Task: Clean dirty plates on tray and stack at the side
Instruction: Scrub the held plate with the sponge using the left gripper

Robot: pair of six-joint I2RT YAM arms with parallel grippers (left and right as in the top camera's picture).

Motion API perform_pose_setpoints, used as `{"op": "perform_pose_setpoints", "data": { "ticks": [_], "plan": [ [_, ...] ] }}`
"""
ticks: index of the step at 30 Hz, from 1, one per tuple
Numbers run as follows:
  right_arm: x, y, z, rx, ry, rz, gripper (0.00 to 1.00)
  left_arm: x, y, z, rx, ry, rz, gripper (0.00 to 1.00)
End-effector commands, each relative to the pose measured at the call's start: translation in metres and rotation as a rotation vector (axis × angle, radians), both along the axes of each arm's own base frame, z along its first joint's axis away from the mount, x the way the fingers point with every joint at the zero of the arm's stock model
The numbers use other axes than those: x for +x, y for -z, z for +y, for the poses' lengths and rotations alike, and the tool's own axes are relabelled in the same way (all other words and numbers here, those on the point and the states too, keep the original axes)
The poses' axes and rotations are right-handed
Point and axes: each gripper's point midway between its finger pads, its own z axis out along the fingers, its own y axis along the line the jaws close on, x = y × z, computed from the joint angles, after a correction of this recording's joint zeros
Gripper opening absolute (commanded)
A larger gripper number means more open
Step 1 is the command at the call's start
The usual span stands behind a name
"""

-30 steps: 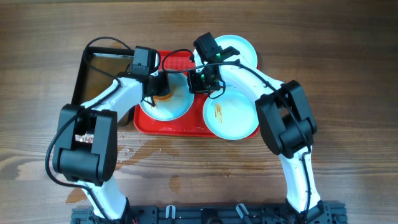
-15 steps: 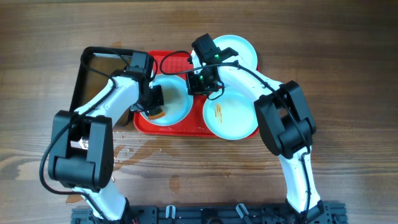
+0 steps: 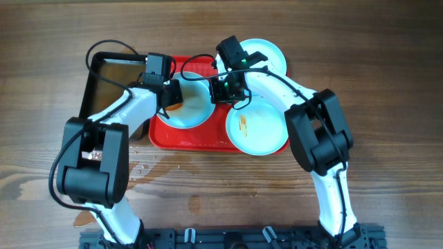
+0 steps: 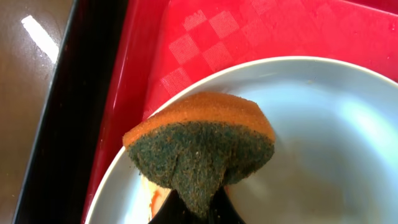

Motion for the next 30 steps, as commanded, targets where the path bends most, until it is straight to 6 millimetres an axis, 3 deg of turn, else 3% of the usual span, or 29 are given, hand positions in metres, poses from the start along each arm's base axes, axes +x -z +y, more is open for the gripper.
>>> {"op": "perform_pose_setpoints", "data": {
  "ticks": [1, 3, 5, 9, 12, 14, 16, 19, 22, 25, 30],
  "plan": [
    [-0.008, 0.013, -0.001, -0.012, -0.019, 0.033, 0.05, -0.001, 0.018, 0.027, 0.099, -0.063, 0.019, 0.04],
    [-0.008, 0.014, -0.001, -0.012, -0.019, 0.034, 0.05, 0.001, 0.017, 0.030, 0.101, -0.072, 0.011, 0.04],
    [-0.008, 0.013, -0.001, -0.012, -0.018, 0.034, 0.05, -0.004, 0.020, 0.018, 0.038, -0.040, 0.038, 0.04],
    [-0.008, 0.013, -0.001, -0.012, -0.019, 0.033, 0.05, -0.037, 0.026, -0.033, -0.243, 0.091, 0.192, 0.04],
    [-0.008, 0.014, -0.001, -0.012, -0.018, 0.034, 0.05, -0.063, 0.012, -0.077, -0.497, 0.217, 0.282, 0.04],
    [-0.008, 0.013, -0.001, -0.012, -0.019, 0.033, 0.05, -0.070, -0.005, -0.101, -0.649, 0.337, 0.275, 0.04],
    [-0.008, 0.013, -0.001, -0.011, -0.019, 0.034, 0.05, -0.065, -0.010, -0.104, -0.674, 0.350, 0.250, 0.04],
    [-0.008, 0.014, -0.001, -0.012, -0.018, 0.034, 0.05, -0.041, -0.004, -0.087, -0.593, 0.274, 0.177, 0.04],
    [-0.008, 0.014, -0.001, -0.013, -0.018, 0.036, 0.05, -0.016, 0.016, -0.030, -0.349, 0.002, 0.126, 0.04],
    [-0.008, 0.014, -0.001, -0.013, -0.018, 0.036, 0.06, -0.014, 0.026, 0.024, -0.119, -0.198, 0.104, 0.04],
    [-0.008, 0.014, -0.001, -0.013, -0.017, 0.036, 0.05, -0.030, 0.028, 0.041, -0.030, -0.253, 0.166, 0.04]
  ]
}}
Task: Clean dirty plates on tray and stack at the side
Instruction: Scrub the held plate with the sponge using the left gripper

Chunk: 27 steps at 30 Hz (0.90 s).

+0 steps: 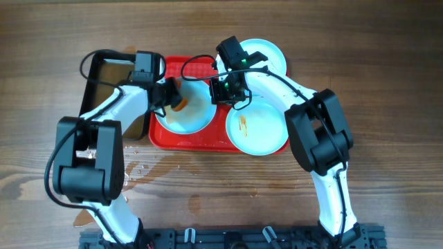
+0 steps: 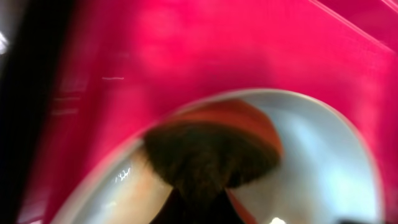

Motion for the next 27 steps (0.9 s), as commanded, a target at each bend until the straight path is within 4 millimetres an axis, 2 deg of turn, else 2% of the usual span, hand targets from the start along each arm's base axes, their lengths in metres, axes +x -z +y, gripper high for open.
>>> {"op": "perform_pose_setpoints", "data": {
  "ticks": [1, 4, 5, 7, 9, 11, 14, 20, 24, 27],
  "plan": [
    [-0.006, 0.013, 0.001, -0.008, -0.014, 0.029, 0.05, -0.029, 0.026, 0.048, 0.209, -0.159, 0.140, 0.04],
    [-0.006, 0.013, 0.001, -0.008, -0.014, 0.029, 0.05, -0.052, 0.026, 0.046, 0.207, -0.154, 0.248, 0.04],
    [-0.006, 0.013, 0.001, -0.007, -0.014, 0.028, 0.05, -0.070, 0.025, 0.035, 0.167, -0.124, 0.330, 0.04],
    [-0.006, 0.013, 0.001, -0.007, -0.014, 0.027, 0.05, -0.086, 0.022, 0.020, 0.105, -0.081, 0.402, 0.04],
    [-0.006, 0.013, 0.001, -0.006, -0.014, 0.027, 0.05, -0.098, 0.019, 0.003, 0.024, -0.033, 0.454, 0.04],
    [-0.006, 0.013, 0.001, -0.006, -0.014, 0.027, 0.05, -0.103, 0.012, -0.025, -0.110, 0.087, 0.458, 0.04],
    [-0.006, 0.013, 0.001, -0.007, -0.014, 0.028, 0.05, -0.096, 0.003, -0.052, -0.242, 0.204, 0.397, 0.04],
    [-0.006, 0.013, 0.001, -0.007, -0.014, 0.028, 0.05, -0.050, -0.002, -0.057, -0.243, 0.228, 0.195, 0.04],
    [-0.006, 0.013, 0.001, -0.007, -0.013, 0.029, 0.05, -0.025, 0.005, -0.041, -0.133, 0.184, 0.105, 0.04],
    [-0.006, 0.013, 0.001, -0.007, -0.013, 0.029, 0.06, -0.014, 0.016, -0.004, 0.058, 0.030, 0.093, 0.04]
  ]
}}
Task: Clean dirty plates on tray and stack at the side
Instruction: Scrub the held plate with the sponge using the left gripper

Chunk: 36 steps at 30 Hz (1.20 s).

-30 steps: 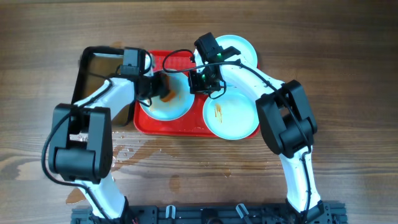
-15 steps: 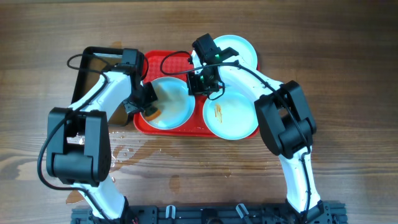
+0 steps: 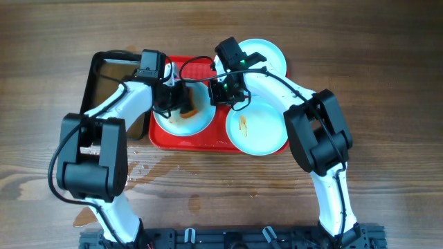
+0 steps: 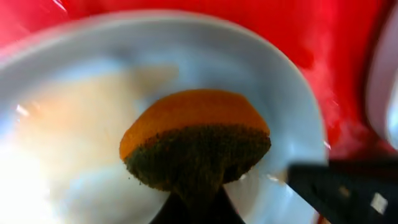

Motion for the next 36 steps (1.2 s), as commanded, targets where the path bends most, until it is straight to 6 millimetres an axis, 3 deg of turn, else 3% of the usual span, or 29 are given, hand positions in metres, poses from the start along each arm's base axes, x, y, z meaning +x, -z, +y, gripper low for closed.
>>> {"op": "perform_pose_setpoints", "data": {
  "ticks": [1, 4, 8, 14, 18, 22, 26, 28, 29, 32, 36],
  "plan": [
    [-0.003, 0.013, -0.002, -0.010, 0.006, 0.029, 0.05, 0.006, 0.022, 0.058, 0.302, -0.201, 0.004, 0.04],
    [-0.003, 0.013, -0.002, -0.010, 0.006, 0.029, 0.06, -0.005, 0.022, 0.082, 0.417, -0.301, 0.052, 0.04],
    [-0.003, 0.013, -0.002, -0.009, 0.006, 0.029, 0.06, -0.031, 0.016, 0.083, 0.435, -0.317, 0.177, 0.04],
    [-0.003, 0.013, -0.002, -0.010, 0.006, 0.030, 0.05, -0.072, 0.004, 0.038, 0.223, -0.150, 0.366, 0.04],
    [-0.003, 0.013, -0.002, -0.009, 0.006, 0.029, 0.06, -0.082, -0.004, 0.006, 0.060, -0.020, 0.395, 0.04],
    [-0.003, 0.013, -0.002, -0.010, 0.007, 0.029, 0.06, -0.075, -0.005, -0.007, 0.012, 0.004, 0.360, 0.04],
    [-0.003, 0.013, -0.002, -0.009, 0.007, 0.029, 0.06, -0.051, 0.001, -0.008, 0.011, -0.044, 0.264, 0.04],
    [-0.003, 0.013, -0.002, -0.009, 0.007, 0.029, 0.06, -0.038, 0.007, 0.004, 0.071, -0.110, 0.216, 0.04],
    [-0.003, 0.013, -0.002, -0.010, 0.007, 0.028, 0.06, -0.025, 0.014, 0.025, 0.180, -0.208, 0.169, 0.04],
    [-0.003, 0.013, -0.002, -0.009, 0.007, 0.028, 0.06, -0.008, 0.014, 0.058, 0.339, -0.324, 0.088, 0.04],
    [-0.003, 0.013, -0.002, -0.010, 0.007, 0.029, 0.06, 0.005, -0.014, 0.060, 0.347, -0.340, 0.028, 0.04]
  ]
}}
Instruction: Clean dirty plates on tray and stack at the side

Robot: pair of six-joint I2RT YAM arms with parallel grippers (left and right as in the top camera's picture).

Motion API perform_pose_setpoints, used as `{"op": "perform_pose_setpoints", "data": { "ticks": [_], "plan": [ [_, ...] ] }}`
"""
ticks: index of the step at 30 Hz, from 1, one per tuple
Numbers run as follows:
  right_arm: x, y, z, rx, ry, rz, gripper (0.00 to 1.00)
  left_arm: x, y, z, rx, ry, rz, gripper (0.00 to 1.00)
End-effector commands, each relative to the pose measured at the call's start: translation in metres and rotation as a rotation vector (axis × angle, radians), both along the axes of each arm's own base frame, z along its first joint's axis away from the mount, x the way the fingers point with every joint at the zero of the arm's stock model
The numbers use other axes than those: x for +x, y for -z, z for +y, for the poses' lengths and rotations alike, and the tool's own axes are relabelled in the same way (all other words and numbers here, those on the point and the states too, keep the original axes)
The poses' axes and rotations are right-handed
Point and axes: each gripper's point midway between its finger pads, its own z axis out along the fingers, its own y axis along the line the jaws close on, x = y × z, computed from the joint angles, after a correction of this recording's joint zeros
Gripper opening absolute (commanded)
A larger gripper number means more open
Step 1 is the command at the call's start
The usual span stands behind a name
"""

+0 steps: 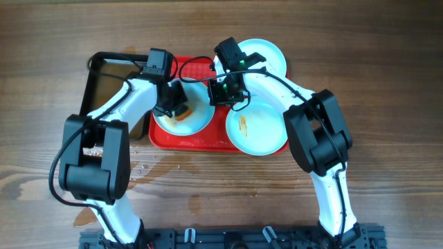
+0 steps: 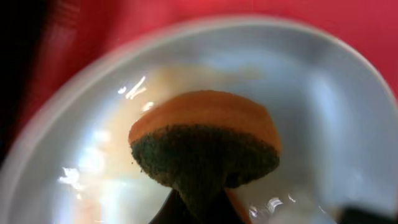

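My left gripper (image 1: 176, 108) is shut on an orange sponge (image 2: 205, 140) with a dark green scouring face, pressed into the light blue plate (image 2: 323, 106) on the left of the red tray (image 1: 208, 140). A wet, pale orange film lies on that plate around the sponge (image 1: 181, 111). My right gripper (image 1: 225, 90) sits at the same plate's right rim and looks shut on it. A second plate (image 1: 257, 128) with an orange streak lies on the tray's right. A third plate (image 1: 270, 55) lies at the back right.
A black tray (image 1: 104, 86) with a shiny wet bottom stands left of the red tray. A wet patch (image 1: 159, 166) darkens the wooden table in front of the trays. Both arms' cables loop over the red tray's back edge.
The sponge has shifted from the plate's right half, close to the right gripper's finger, towards its left middle. My left wrist has turned. The right gripper has stayed at the rim.
The sponge first lay on the plate's left rim, near the black tray. Then it was at the back left edge, then in the right half, and now left of centre. A pale orange film has spread over the plate. The right gripper held its place throughout.
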Motion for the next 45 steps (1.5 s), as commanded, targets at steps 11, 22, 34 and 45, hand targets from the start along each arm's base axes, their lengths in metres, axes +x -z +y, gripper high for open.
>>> {"op": "perform_pose_setpoints", "data": {
  "ticks": [11, 22, 34, 45],
  "plan": [
    [0.001, 0.014, -0.004, -0.021, 0.014, 0.012, 0.13, 0.008, -0.134, 0.071, 0.130, -0.186, -0.194, 0.04],
    [-0.015, 0.031, 0.009, -0.046, -0.010, 0.047, 0.04, -0.010, -0.118, 0.112, 0.149, -0.280, -0.088, 0.04],
    [0.021, -0.052, -0.020, -0.111, 0.076, -0.176, 0.04, -0.007, -0.119, 0.112, 0.149, -0.281, -0.098, 0.04],
    [0.046, -0.138, -0.066, -0.498, 0.222, -0.606, 0.04, -0.002, -0.121, 0.112, 0.144, -0.287, -0.121, 0.04]
  ]
}}
